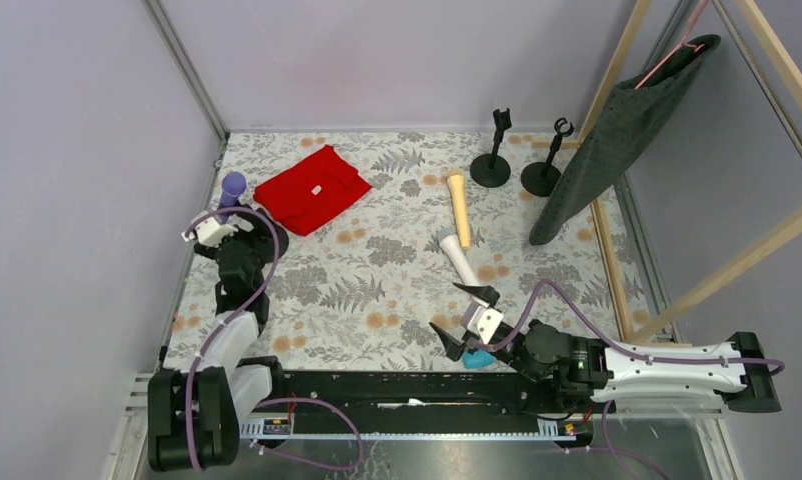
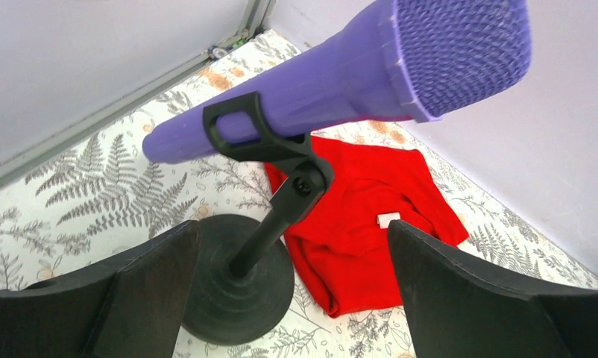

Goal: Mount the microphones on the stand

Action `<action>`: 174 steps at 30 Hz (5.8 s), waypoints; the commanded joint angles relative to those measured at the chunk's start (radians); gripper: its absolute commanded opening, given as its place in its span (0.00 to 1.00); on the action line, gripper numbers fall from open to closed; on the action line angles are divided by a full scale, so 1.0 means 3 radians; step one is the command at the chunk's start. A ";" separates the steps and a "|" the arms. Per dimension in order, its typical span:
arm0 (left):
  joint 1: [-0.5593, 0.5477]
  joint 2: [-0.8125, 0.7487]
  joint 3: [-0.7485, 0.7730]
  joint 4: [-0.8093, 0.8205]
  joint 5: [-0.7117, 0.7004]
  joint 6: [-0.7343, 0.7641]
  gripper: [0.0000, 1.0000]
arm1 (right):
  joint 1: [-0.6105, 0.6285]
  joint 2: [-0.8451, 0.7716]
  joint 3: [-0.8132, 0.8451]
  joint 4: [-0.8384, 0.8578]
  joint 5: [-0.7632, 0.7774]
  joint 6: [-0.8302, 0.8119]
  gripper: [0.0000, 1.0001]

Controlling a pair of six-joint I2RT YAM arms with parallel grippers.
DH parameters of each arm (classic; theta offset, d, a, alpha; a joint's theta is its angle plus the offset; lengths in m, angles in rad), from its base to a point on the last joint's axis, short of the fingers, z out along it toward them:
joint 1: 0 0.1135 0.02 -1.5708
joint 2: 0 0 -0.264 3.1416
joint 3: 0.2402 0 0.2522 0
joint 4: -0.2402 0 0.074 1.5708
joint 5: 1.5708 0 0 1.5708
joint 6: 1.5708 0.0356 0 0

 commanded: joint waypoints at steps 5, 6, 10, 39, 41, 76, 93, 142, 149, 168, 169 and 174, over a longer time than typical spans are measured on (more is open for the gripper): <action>-0.0087 -0.0412 0.0139 -0.1010 -0.0296 -0.0539 0.99 | 0.0000 -0.0144 -0.0060 0.0067 0.0106 0.0057 0.90; -0.0095 -0.0470 0.0135 -0.1102 -0.0261 -0.0590 0.99 | 0.0000 -0.0151 -0.0066 0.0067 0.0110 0.0055 0.90; -0.0108 -0.0783 0.0078 -0.1498 -0.0192 -0.0748 0.99 | 0.0000 -0.0169 -0.0083 0.0084 0.0151 0.0050 0.90; -0.1618 0.0123 0.0010 -0.0420 0.1435 -0.0941 0.99 | -0.2209 0.1234 0.1320 -0.1670 0.0082 0.2472 0.92; -0.1638 0.0167 -0.0010 -0.0287 0.1507 -0.0888 0.99 | -0.2569 0.1329 0.1402 -0.1709 -0.0141 0.2526 0.92; -0.1769 0.1229 -0.0175 0.1443 0.1578 -0.0535 0.99 | -0.3823 0.3709 0.2573 0.0365 -0.0806 0.1836 0.92; -0.1771 0.1358 -0.0119 0.1483 0.1603 -0.0552 0.99 | -0.4131 0.4838 0.3248 0.1197 -0.0955 0.1954 0.83; -0.1771 0.0279 -0.0400 0.0921 0.0698 -0.0231 0.99 | -0.3153 0.3403 0.2627 0.1461 -0.1704 0.0842 0.00; -0.1775 -0.0668 -0.0100 -0.0424 0.0345 -0.0475 0.99 | -0.2535 0.3067 0.2096 0.1398 -0.1751 0.1086 0.00; -0.1771 -0.1535 0.0399 -0.2093 0.0430 -0.0452 0.99 | -0.1535 0.3375 0.1117 0.2676 -0.1202 0.1359 0.00; -0.1773 -0.1548 0.0398 -0.2100 0.0458 -0.0440 0.99 | -0.1526 0.3446 0.1107 0.2800 -0.1181 0.1359 0.00; -0.1770 -0.1607 0.0364 -0.2104 0.0637 -0.0362 0.99 | -0.1519 0.3797 0.1181 0.3164 -0.1089 0.1162 0.05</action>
